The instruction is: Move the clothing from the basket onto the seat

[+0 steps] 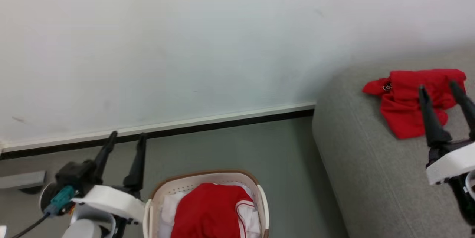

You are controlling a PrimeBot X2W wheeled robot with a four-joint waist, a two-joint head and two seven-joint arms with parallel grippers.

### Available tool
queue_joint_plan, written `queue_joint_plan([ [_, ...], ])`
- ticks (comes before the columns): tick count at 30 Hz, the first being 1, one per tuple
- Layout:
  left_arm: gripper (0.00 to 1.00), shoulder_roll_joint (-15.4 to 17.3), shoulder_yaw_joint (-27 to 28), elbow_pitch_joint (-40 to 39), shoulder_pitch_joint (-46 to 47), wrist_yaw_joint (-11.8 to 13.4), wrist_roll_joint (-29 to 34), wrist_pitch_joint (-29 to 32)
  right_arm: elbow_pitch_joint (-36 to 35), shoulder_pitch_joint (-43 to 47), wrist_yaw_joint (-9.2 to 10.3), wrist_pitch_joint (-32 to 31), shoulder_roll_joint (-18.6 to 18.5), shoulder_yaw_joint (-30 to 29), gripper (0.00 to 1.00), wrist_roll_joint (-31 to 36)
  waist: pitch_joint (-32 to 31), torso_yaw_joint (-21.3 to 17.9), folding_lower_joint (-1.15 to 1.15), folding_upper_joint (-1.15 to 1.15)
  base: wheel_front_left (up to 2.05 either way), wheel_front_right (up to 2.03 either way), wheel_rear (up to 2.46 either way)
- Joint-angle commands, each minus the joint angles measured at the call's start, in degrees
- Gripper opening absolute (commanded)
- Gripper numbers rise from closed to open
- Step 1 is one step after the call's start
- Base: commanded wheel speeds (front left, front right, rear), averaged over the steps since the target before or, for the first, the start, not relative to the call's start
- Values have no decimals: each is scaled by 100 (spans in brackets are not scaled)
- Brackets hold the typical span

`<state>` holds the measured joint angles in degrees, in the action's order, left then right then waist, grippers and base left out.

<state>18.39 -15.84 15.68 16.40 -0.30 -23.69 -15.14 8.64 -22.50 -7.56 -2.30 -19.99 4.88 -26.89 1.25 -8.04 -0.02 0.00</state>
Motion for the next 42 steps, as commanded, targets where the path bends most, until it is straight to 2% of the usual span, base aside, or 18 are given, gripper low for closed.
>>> queue_joint_plan([
  [1,100,-87,202,17,-240,37,94,0,-16,276,14,250,106,57,100,-1,-167,191,2,0,0,0,0],
  [8,100,-405,1007,42,-812,116,406,0,313,1043,14,1319,627,191,100,78,-282,395,2,0,0,0,0],
  [13,100,-675,1434,-75,-1143,22,767,0,603,1488,14,1675,993,62,100,180,-304,520,2,0,0,0,0],
  [20,100,-998,1819,3,-1419,-234,1176,0,639,1857,15,1748,1341,7,100,722,-258,567,2,0,0,0,0],
  [25,100,-1134,2026,71,-1419,-396,1367,0,568,1876,15,1750,1507,-36,100,865,-237,543,2,0,0,0,0],
  [42,100,-1346,2338,171,-1258,-637,1647,0,673,1662,15,1752,1553,155,100,856,-224,513,2,0,0,0,0],
])
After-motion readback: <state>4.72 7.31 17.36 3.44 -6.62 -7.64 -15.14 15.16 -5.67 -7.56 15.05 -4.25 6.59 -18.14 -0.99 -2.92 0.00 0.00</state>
